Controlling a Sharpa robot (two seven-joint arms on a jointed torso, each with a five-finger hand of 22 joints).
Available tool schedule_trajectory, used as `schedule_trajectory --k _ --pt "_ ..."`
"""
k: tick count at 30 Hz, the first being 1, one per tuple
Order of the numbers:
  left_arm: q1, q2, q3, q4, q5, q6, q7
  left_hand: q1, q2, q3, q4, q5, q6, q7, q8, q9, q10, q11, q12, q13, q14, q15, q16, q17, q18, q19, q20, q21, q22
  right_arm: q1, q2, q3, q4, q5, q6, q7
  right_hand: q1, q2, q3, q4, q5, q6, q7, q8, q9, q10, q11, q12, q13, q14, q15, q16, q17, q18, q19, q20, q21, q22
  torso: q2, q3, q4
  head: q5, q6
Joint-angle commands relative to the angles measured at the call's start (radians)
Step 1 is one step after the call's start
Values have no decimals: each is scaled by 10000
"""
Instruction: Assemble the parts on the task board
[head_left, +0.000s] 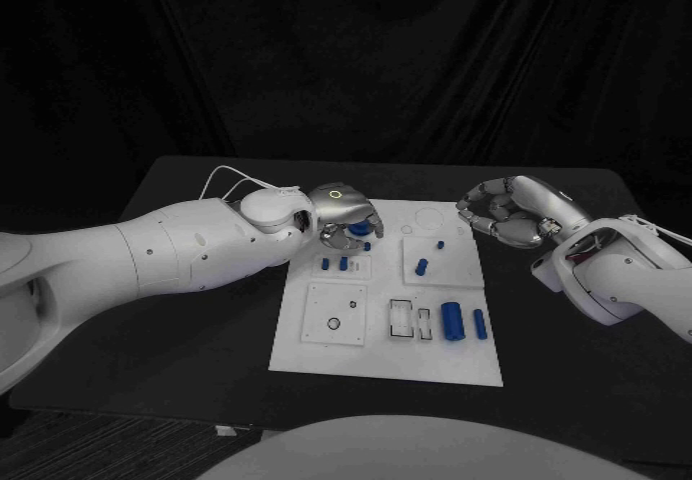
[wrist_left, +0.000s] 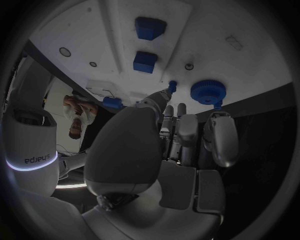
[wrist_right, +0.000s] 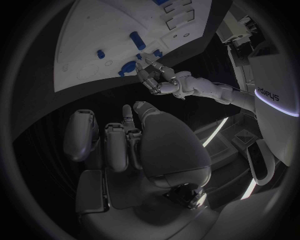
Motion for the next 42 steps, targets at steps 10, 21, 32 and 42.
schedule_trajectory --k 10,21,32,42 --pt "-156 170 10 -200 -38 239 -8 -23 -26 266 -103 26 367 188 100 21 329 -72 255 189 -105 -55 53 -140 -85 28 1 -55 1736 -23 -14 6 -2 -20 84 -89 22 -93 66 7 45 64 9 57 -15 1015 80 2 2593 620 72 -16 627 154 -18 -19 -92 1573 1 -1 4 -35 0" --pt "-300 265 11 -391 -38 72 -30 23 68 513 -246 169 618 396 197 58 495 -156 303 249 -223 -125 -69 -439 -68 -10 -45 -127 1714 -23 -17 6 -19 -20 126 -109 24 -92 75 5 49 68 9 59 -17 990 81 -15 2562 610 73 -40 590 164 -38 -19 -146 1558 3 -2 2 -30 0" --pt "-418 360 12 -555 -38 -252 84 26 264 757 -393 171 1204 559 453 175 1119 -219 266 180 -87 -195 -74 -514 -73 14 -96 -110 1720 -31 -25 6 -10 -20 149 -121 31 -92 96 -2 54 73 9 61 -22 962 81 -37 2525 588 74 -95 503 177 -64 -18 -216 1539 6 -2 6 -35 0" --pt "-451 357 12 -623 -37 -954 243 -24 390 833 -604 239 1833 695 565 247 2135 -182 -162 -101 466 -211 92 -206 -91 104 -155 -57 1737 -83 -59 6 9 -20 148 -136 37 -88 107 -7 55 77 8 63 -23 952 83 -44 2512 583 75 -107 486 182 -74 -18 -244 1531 2 -1 3 -47 0"
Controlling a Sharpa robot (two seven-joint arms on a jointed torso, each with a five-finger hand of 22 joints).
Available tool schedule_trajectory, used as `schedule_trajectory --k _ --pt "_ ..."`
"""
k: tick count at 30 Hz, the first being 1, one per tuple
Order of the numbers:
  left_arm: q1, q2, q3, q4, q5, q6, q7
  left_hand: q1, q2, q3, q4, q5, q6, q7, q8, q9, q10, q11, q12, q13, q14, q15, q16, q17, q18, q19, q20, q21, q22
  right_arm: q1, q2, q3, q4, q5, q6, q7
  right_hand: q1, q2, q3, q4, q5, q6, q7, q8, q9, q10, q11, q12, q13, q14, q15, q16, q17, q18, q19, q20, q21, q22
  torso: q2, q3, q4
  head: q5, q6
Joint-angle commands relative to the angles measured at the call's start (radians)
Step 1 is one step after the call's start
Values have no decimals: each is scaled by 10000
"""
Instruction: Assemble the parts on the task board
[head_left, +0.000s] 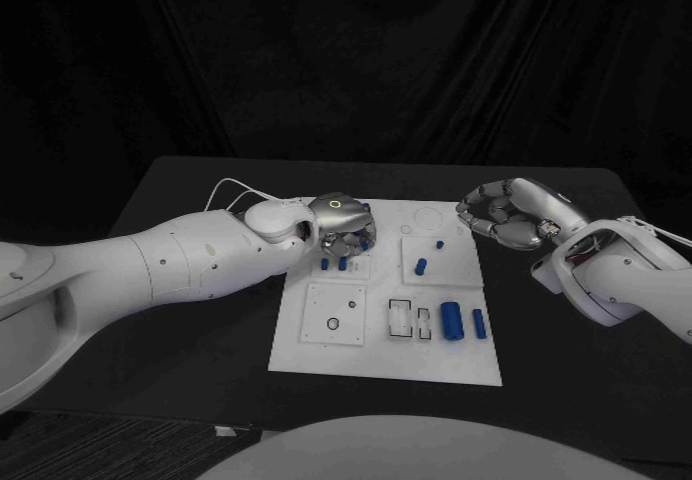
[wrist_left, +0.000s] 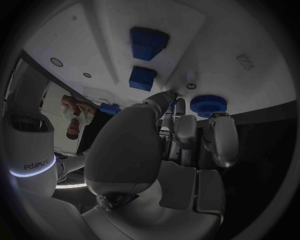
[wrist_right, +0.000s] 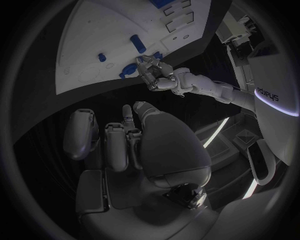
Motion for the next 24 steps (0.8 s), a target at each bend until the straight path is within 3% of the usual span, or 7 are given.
schedule_trajectory --k 1,6,11,14,15,19,24 --pt "-21 6 8 10 -11 -808 256 -11 186 -31 -84 41 256 39 61 38 413 -21 -125 -58 183 -2 55 82 -95 51 -85 42 1746 -36 -25 6 23 -21 34 -116 41 -84 58 -12 49 79 8 65 -10 949 84 -46 2509 580 75 -68 477 185 -79 -18 -47 1532 -3 -1 -3 1 1" --pt "-22 -149 10 180 -11 -1281 278 33 174 -36 -192 74 407 68 44 34 670 -5 -254 -112 258 -7 15 27 -96 76 -100 39 1746 -53 -39 6 27 -21 43 -121 42 -84 59 -12 49 79 8 65 -10 949 84 -46 2509 580 75 -68 476 185 -79 -18 -48 1532 -3 2 -1 -28 1" --pt "54 -643 12 787 -10 -1388 247 -28 92 44 -204 -63 262 87 -206 -75 613 33 -768 -348 250 13 -139 -170 -79 48 -97 -68 1718 -63 -49 6 20 -21 75 -132 56 -78 78 -25 51 92 6 72 -11 938 85 -55 2494 571 76 -88 447 189 -89 -18 -75 1525 -6 5 -2 -44 1" --pt "235 -957 13 1174 -10 -1203 240 -96 19 120 -160 -255 76 70 -410 -162 460 44 -1170 -532 290 24 -120 -93 -79 46 -84 -93 1717 -67 -48 6 8 -21 80 -130 58 -81 84 -31 50 118 3 87 -7 941 90 -53 2498 571 77 -87 452 190 -92 -17 -85 1523 -10 4 -6 -24 1" --pt "337 -1083 13 1328 -10 -1128 227 -149 -15 144 -116 -369 -24 55 -505 -203 373 44 -1341 -608 446 32 94 304 -94 82 -76 -34 1737 -69 -47 6 3 -21 80 -130 58 -81 84 -31 50 118 3 87 -7 941 90 -53 2498 571 77 -87 452 190 -92 -17 -85 1523 -11 1 -5 -19 1" --pt "718 -1517 14 1819 -9 -662 221 -181 -57 189 -71 -572 -5 25 -575 -232 493 13 -1512 -683 498 23 195 443 -99 99 -64 -23 1746 -83 -31 6 -30 -21 97 -143 60 -83 87 -34 50 125 3 91 -7 931 90 -61 2484 569 78 -94 441 193 -98 -17 -100 1518 -17 -3 4 -3 1" --pt "935 -1792 12 2055 -9 -147 297 -233 -73 203 3 -780 10 -1 -628 -253 542 -13 -1656 -738 451 16 179 391 -84 62 -56 -105 1727 -93 17 6 -73 -21 122 -151 71 -85 98 -45 55 124 3 90 -10 923 86 -67 2474 565 78 -104 427 196 -104 -16 -118 1514 -37 6 14 28 1"
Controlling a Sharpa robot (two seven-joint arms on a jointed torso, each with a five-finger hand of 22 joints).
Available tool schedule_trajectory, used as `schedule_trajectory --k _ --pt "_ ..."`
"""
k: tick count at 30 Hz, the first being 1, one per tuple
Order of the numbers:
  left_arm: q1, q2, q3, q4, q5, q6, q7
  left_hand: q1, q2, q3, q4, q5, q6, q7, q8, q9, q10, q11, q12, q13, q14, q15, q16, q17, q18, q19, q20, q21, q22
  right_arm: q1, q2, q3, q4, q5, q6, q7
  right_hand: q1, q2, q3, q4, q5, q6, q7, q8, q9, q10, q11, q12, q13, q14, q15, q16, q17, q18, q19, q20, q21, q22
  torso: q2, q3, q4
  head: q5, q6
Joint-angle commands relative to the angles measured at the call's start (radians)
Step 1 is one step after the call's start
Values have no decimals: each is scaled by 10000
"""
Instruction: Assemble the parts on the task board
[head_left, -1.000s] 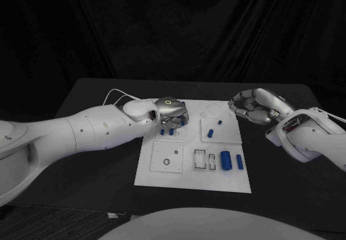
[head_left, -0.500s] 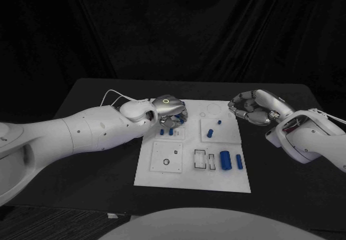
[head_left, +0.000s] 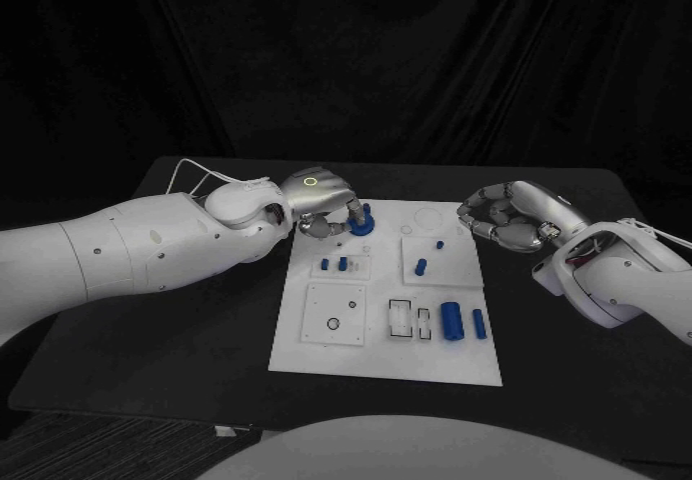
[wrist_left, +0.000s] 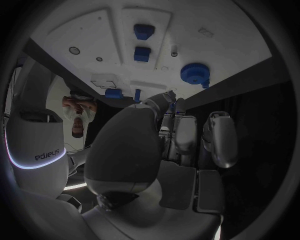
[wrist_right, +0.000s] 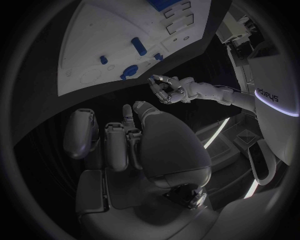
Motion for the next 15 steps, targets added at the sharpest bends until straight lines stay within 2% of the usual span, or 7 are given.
schedule_trajectory --k 1,6,12,15 --pt "79 -61 -5 103 -4 630 224 -34 -31 -2 67 -35 2 -51 -41 -13 63 1 -49 -9 21 -21 25 -16 -84 -7 13 -54 1728 -31 21 6 -14 -21 71 -135 32 -46 69 -16 55 51 4 51 -11 923 86 -68 2474 565 78 -34 427 196 -67 21 -77 1516 -16 7 12 11 1" --pt "71 -109 -7 29 -3 855 296 -2 -60 28 53 -62 4 -48 -61 -22 75 6 -105 -31 4 -19 20 -28 -78 -19 14 -81 1722 -44 12 6 -8 -21 82 -137 41 -45 79 -24 60 48 4 49 -14 922 85 -69 2472 561 77 -44 413 197 -68 21 -81 1515 -14 9 8 -78 1" --pt "-47 -79 -9 -134 -3 1089 297 -35 -108 64 99 -165 -25 -12 -119 -48 46 43 -246 -85 -77 0 -42 -153 -59 -71 21 -185 1696 -57 12 6 -15 -21 99 -172 53 -43 92 -36 66 43 4 47 -17 907 84 -80 2454 557 76 -54 399 201 -76 20 -103 1509 -34 44 -9 11 1" --pt "-134 -44 -10 -239 -3 1071 294 -42 -113 67 108 -186 -23 -10 -124 -51 51 44 -263 -91 -89 2 -48 -164 -59 -73 23 -188 1696 -68 33 6 -28 -21 103 -180 61 -40 101 -43 69 41 4 45 -19 903 85 -83 2448 555 76 -60 389 203 -81 20 -116 1506 -12 28 -7 29 1"
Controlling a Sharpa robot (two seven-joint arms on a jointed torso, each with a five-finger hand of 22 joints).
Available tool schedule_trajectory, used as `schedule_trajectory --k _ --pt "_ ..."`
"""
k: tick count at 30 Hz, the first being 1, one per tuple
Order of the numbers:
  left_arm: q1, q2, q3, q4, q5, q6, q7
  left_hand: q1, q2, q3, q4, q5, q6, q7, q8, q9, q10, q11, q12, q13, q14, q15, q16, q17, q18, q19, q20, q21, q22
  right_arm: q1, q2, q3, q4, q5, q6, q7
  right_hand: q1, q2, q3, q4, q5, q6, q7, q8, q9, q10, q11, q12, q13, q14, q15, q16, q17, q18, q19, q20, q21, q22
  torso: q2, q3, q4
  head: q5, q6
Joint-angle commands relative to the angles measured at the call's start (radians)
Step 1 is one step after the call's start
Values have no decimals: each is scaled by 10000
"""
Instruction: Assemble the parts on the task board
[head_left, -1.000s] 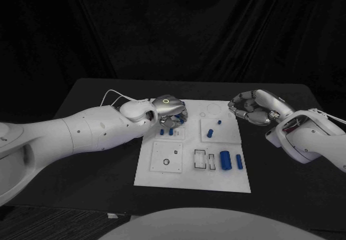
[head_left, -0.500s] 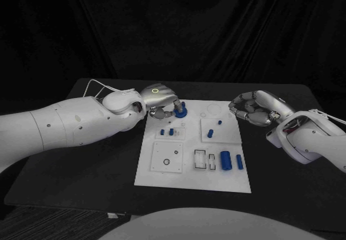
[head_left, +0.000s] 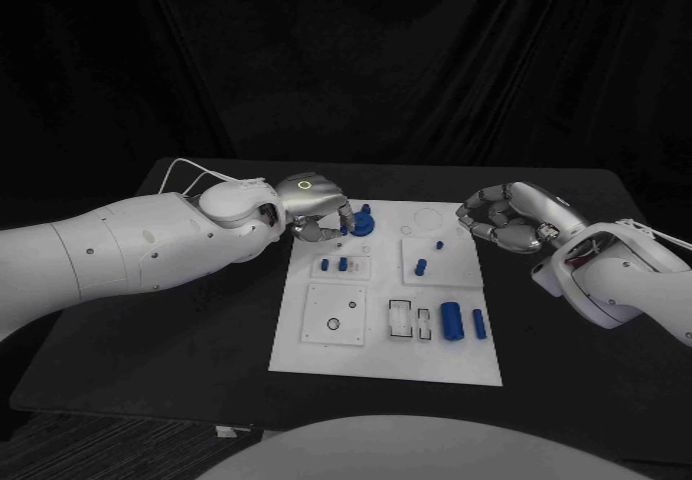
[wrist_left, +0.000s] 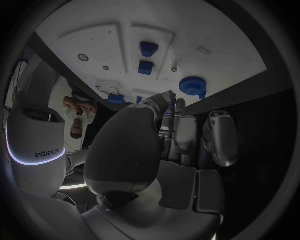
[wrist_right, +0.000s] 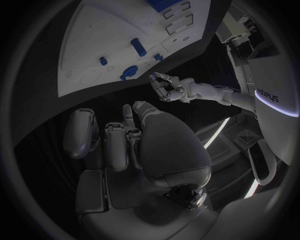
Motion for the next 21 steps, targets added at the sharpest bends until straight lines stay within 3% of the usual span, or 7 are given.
schedule_trajectory --k 1,6,14,21 --pt "-88 51 4 -81 -3 287 179 -4 -74 13 27 -45 -23 -10 -49 -16 32 56 -52 -14 -89 2 -49 -15 -59 -74 23 -32 1696 -33 19 6 -10 -21 60 -164 73 -36 61 1 76 37 6 43 -12 898 85 -44 2440 552 76 -68 379 208 -88 20 -89 1500 24 -15 -7 19 1" --pt "-200 81 4 -201 -3 355 142 -11 -73 21 39 -57 -9 -4 -47 -16 49 60 -66 -19 -105 5 -61 -38 -57 -81 25 -46 1693 -45 28 6 -9 -21 69 -165 73 -36 61 1 76 37 6 43 -12 898 85 -44 2440 552 76 -68 379 208 -88 20 -89 1500 65 -56 4 -35 1" --pt "-319 104 3 -270 -3 337 23 -30 -79 22 58 -65 9 9 -46 -16 74 70 -82 -24 -118 10 -68 -50 -58 -82 27 -46 1694 -57 28 6 -2 -21 60 -158 88 -32 78 -13 86 32 8 41 -16 889 87 -51 2428 547 76 -81 360 212 -97 20 -114 1494 49 -33 2 -12 1" --pt "-422 175 3 -343 -3 114 -175 13 -80 59 41 -20 40 12 -44 -16 118 78 -115 -35 -157 14 -98 -108 -51 -101 29 -82 1686 -67 36 6 9 -21 54 -148 96 -34 86 -23 90 30 10 41 -17 879 90 -59 2415 545 77 -84 356 214 -100 20 -125 1491 47 -46 2 -31 1"
